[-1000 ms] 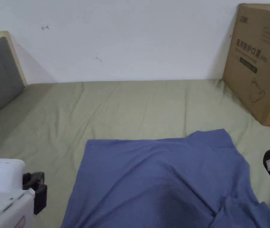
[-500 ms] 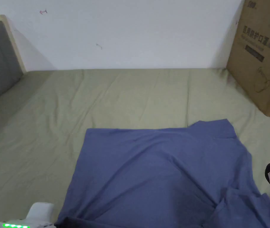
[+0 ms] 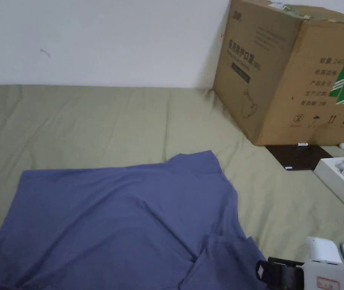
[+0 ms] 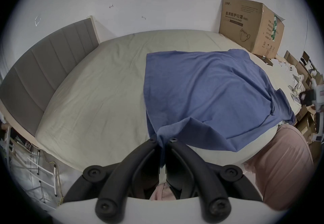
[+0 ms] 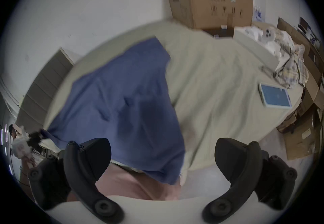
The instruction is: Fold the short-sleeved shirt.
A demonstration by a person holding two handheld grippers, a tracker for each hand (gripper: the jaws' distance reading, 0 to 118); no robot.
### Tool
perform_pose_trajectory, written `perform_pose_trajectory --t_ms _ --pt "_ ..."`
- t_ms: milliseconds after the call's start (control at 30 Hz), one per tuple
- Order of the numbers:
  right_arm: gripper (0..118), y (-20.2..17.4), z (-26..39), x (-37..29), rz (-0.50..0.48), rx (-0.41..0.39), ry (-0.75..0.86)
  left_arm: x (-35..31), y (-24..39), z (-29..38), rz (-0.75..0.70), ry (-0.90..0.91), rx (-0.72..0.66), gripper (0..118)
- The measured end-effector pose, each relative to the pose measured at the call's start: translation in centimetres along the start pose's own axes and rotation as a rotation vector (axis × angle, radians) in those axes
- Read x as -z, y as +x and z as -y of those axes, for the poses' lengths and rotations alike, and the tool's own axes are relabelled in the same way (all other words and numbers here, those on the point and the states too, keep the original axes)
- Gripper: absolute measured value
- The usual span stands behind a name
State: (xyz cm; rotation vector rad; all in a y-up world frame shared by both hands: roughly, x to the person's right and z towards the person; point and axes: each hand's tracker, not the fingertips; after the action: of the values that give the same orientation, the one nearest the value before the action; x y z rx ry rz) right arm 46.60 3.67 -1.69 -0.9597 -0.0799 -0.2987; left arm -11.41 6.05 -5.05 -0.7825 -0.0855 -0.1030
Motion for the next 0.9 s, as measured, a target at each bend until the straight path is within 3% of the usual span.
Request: perform_pose_trajectory --t_ms 100,133,167,200,267,333,367,667,900 --pt "108 -0.2 -0.9 3.6 0.075 -0.048 -0.214 0.3 0.2 -0.3 -0.022 0.003 0.006 5" --pt "95 -0.5 -1.0 4.4 0.094 -0.082 -0.207 0.4 0.3 -0.3 -0.045 0.004 0.006 5" --pt "68 -0.7 -1.2 4.9 0.109 -0.124 -0.203 0.4 0.3 -0.3 -0.049 0.004 0.0 5" --pt "53 -1.2 -1.4 5.2 0.134 -0.19 -0.199 0.6 0.0 -0.4 -0.05 -0.001 -0.01 5" --pt "41 -1.6 -1.2 5.5 0.124 -0.252 -0.23 0.7 0.0 -0.4 -0.039 -0.015 -0.039 5" --pt "32 -2.1 -1.9 5.1 0.085 -0.225 -0.241 0.7 -0.1 -0.4 -0.04 -0.019 -0.045 5" --pt "8 -2.4 -2.0 4.6 0.065 -0.227 -0.239 0.6 -0.1 -0.4 -0.042 -0.018 -0.042 5" --pt "5 -2.0 -4.4 0.3 -0.009 -0.161 -0.183 0.0 -1.1 -1.1 -0.063 0.01 -0.001 5" --pt "5 -3.5 -11.4 -2.2 -0.064 -0.102 -0.08 2.4 -1.8 -6.9 -0.053 -0.017 0.102 5"
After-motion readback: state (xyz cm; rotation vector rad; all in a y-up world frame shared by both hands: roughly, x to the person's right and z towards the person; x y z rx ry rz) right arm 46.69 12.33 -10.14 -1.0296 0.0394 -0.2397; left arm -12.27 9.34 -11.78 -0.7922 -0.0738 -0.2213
